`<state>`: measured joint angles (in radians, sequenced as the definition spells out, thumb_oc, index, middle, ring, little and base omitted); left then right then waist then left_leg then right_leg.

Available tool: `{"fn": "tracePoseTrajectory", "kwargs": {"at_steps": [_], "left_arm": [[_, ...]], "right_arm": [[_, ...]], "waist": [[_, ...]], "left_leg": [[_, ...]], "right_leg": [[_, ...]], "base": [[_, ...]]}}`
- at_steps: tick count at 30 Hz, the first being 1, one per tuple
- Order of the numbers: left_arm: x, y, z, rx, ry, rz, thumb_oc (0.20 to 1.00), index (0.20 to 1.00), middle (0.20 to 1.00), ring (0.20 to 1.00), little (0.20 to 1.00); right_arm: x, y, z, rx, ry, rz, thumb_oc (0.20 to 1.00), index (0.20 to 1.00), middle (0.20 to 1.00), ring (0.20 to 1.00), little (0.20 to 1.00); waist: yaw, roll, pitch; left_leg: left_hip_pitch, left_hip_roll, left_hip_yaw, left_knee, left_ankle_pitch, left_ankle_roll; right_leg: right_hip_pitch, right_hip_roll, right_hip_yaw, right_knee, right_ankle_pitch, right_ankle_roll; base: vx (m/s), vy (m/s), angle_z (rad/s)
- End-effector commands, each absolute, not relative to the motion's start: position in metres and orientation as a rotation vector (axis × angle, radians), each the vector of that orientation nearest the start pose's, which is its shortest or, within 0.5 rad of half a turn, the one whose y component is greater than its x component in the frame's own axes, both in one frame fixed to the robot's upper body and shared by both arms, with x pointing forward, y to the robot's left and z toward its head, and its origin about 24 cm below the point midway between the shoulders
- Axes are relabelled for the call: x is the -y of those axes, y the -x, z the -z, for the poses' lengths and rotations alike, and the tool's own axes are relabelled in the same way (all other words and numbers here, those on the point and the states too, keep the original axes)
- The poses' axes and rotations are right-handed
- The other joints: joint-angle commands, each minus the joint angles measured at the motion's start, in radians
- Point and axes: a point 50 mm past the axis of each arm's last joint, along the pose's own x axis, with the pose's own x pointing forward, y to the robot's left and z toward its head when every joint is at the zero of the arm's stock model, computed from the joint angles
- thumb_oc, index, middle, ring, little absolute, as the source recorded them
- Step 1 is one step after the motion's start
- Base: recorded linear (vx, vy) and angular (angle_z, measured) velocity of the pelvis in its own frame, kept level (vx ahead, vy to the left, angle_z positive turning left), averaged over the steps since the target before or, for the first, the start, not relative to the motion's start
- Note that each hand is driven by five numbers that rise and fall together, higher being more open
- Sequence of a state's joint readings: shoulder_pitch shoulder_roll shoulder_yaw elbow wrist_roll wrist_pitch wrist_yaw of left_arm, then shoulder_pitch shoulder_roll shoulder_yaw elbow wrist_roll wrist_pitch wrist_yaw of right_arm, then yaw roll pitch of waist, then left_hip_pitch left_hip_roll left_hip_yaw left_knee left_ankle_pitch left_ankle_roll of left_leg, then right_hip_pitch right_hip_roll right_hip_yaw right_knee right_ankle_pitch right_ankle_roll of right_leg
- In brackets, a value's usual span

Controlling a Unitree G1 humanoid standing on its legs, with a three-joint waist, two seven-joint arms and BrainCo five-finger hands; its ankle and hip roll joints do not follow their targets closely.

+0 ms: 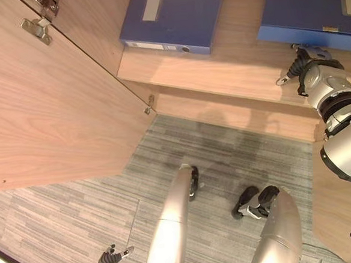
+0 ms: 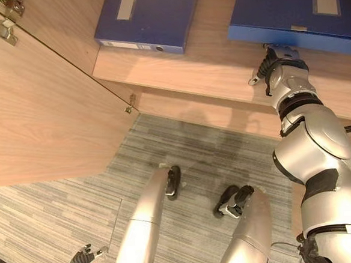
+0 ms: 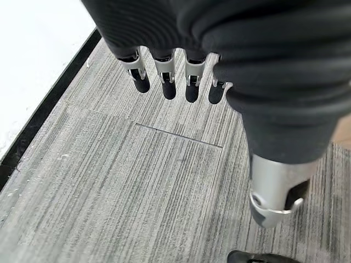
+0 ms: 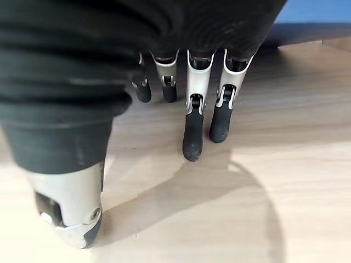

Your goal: Put the empty folder in the office cabinet

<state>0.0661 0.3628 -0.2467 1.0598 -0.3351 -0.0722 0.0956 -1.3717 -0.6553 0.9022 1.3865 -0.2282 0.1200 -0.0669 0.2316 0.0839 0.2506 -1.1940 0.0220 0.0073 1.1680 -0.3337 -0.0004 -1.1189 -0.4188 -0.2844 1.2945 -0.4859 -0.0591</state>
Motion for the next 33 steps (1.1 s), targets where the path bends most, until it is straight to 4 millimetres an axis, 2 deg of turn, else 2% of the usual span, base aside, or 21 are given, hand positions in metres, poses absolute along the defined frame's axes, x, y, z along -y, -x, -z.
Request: {"fn": "tracePoseTrajectory", "kwargs": {"at_steps": [1,3,4,8,11,14,18,19,22,24,25,28,31,32,33], "left_arm": [[-0.282,-0.094,0.138,-1.079,-0.278,-0.219,1.0,1.0,1.0,1.0,1.0],[-0.282,-0.093,0.138,-1.081,-0.28,-0.211,1.0,1.0,1.0,1.0,1.0],[-0.281,-0.097,0.138,-1.071,-0.281,-0.202,1.0,1.0,1.0,1.0,1.0],[-0.279,-0.103,0.137,-1.062,-0.312,-0.171,1.0,1.0,1.0,1.0,1.0],[-0.281,-0.105,0.136,-1.06,-0.328,-0.155,1.0,1.0,1.0,1.0,1.0],[-0.28,-0.114,0.134,-1.047,-0.35,-0.127,1.0,1.0,1.0,1.0,1.0],[-0.276,-0.117,0.136,-1.056,-0.371,-0.087,1.0,1.0,1.0,1.0,1.0],[-0.271,-0.115,0.139,-1.067,-0.371,-0.061,1.0,1.0,1.0,1.0,1.0],[-0.274,-0.111,0.139,-1.081,-0.371,-0.068,1.0,1.0,1.0,1.0,1.0],[-0.275,-0.111,0.14,-1.093,-0.374,-0.07,1.0,1.0,1.0,1.0,1.0],[-0.274,-0.112,0.14,-1.096,-0.375,-0.067,1.0,1.0,1.0,1.0,1.0],[-0.272,-0.117,0.141,-1.104,-0.377,-0.058,1.0,1.0,1.0,1.0,1.0],[-0.263,-0.117,0.144,-1.121,-0.394,0.006,1.0,1.0,1.0,1.0,1.0],[-0.263,-0.117,0.144,-1.121,-0.394,0.006,1.0,1.0,1.0,1.0,1.0],[-0.26,-0.111,0.146,-1.141,-0.415,0.047,1.0,1.0,1.0,1.0,1.0]], "right_arm": [[0.308,-0.395,-0.193,-0.545,1.446,0.226,1.0,1.0,1.0,1.0,1.0],[0.306,-0.396,-0.19,-0.549,1.462,0.214,1.0,1.0,1.0,1.0,1.0],[0.306,-0.395,-0.186,-0.556,1.497,0.204,1.0,1.0,1.0,1.0,1.0],[0.305,-0.39,-0.155,-0.615,1.517,0.163,1.0,1.0,1.0,1.0,1.0],[0.292,-0.387,-0.126,-0.645,1.469,0.064,1.0,1.0,1.0,1.0,1.0],[0.281,-0.387,-0.112,-0.649,1.44,0.002,1.0,1.0,1.0,1.0,1.0],[0.285,-0.379,-0.095,-0.706,1.45,-0.028,1.0,1.0,1.0,1.0,1.0],[0.289,-0.373,-0.086,-0.737,1.44,-0.041,1.0,1.0,1.0,1.0,1.0],[0.29,-0.37,-0.079,-0.74,1.427,-0.058,1.0,1.0,1.0,1.0,1.0],[0.279,-0.365,-0.06,-0.73,1.384,-0.126,1.0,1.0,1.0,1.0,1.0],[0.273,-0.363,-0.052,-0.734,1.368,-0.15,1.0,1.0,1.0,1.0,1.0],[0.26,-0.347,-0.017,-0.803,1.295,-0.229,1.0,1.0,1.0,1.0,1.0],[0.258,-0.321,0.018,-0.908,1.212,-0.286,1.0,1.0,1.0,1.0,1.0],[0.258,-0.321,0.018,-0.908,1.211,-0.286,1.0,1.0,1.0,1.0,1.0],[0.265,-0.298,0.041,-0.984,1.151,-0.292,1.0,1.0,1.0,1.0,1.0]], "waist": [[0.05,0.016,0.034],[0.053,0.015,0.038],[0.058,0.016,0.046],[0.074,0.016,0.063],[0.07,0.008,0.061],[0.07,0.004,0.05],[0.071,0.001,0.036],[0.074,-0.005,0.02],[0.066,-0.013,0.009],[0.043,-0.028,-0.01],[0.035,-0.033,-0.018],[0.01,-0.041,-0.068],[-0.008,-0.046,-0.114],[-0.008,-0.045,-0.113],[-0.023,-0.043,-0.129]], "left_leg": [[0.085,0.024,0.034,-0.137,-0.016,0.021],[0.102,0.025,0.037,-0.161,-0.005,0.018],[0.126,0.027,0.042,-0.197,0.014,0.013],[0.229,0.016,0.052,-0.377,0.099,0.001],[0.348,0.001,0.055,-0.559,0.176,-0.009],[0.464,-0.015,0.057,-0.736,0.24,-0.021],[0.641,-0.039,0.064,-0.961,0.323,-0.035],[0.712,-0.048,0.072,-1.046,0.352,-0.036],[0.783,-0.054,0.083,-1.117,0.38,-0.038],[0.846,-0.05,0.097,-1.186,0.401,-0.041],[0.863,-0.056,0.104,-1.215,0.429,-0.034],[0.922,-0.057,0.109,-1.255,0.433,-0.036],[0.972,-0.064,0.112,-1.255,0.412,-0.026],[0.973,-0.064,0.111,-1.255,0.412,-0.026],[1.016,-0.068,0.109,-1.255,0.401,-0.018]], "right_leg": [[0.113,0.024,0.066,-0.189,0.052,0.037],[0.13,0.024,0.059,-0.215,0.062,0.042],[0.155,0.028,0.049,-0.253,0.086,0.051],[0.258,0.048,-0.009,-0.424,0.181,0.103],[0.366,0.08,-0.045,-0.593,0.268,0.136],[0.477,0.101,-0.069,-0.777,0.345,0.158],[0.653,0.139,-0.103,-1.035,0.456,0.191],[0.73,0.154,-0.112,-1.147,0.505,0.211],[0.792,0.167,-0.114,-1.226,0.545,0.223],[0.842,0.179,-0.105,-1.29,0.576,0.233],[0.858,0.18,-0.113,-1.321,0.603,0.225],[0.909,0.181,-0.102,-1.379,0.634,0.238],[0.956,0.172,-0.101,-1.382,0.63,0.243],[0.957,0.172,-0.102,-1.382,0.63,0.244],[0.99,0.168,-0.103,-1.359,0.622,0.246]], "base": [[-0.06,-0.027,-0.01],[-0.05,-0.006,0.03],[-0.07,0.009,0.04],[-0.07,0.006,0.01],[-0.03,0.008,0.01],[-0.01,0.048,-0.02],[0.02,0.092,-0.1],[0.03,0.116,-0.12],[0.02,0.106,-0.13],[-0.01,0.126,-0.18],[-0.04,0.127,-0.21],[-0.02,0.118,-0.27],[0.02,0.094,-0.06],[0.04,0.091,0.01],[-0.01,0.077,0.01]]}}
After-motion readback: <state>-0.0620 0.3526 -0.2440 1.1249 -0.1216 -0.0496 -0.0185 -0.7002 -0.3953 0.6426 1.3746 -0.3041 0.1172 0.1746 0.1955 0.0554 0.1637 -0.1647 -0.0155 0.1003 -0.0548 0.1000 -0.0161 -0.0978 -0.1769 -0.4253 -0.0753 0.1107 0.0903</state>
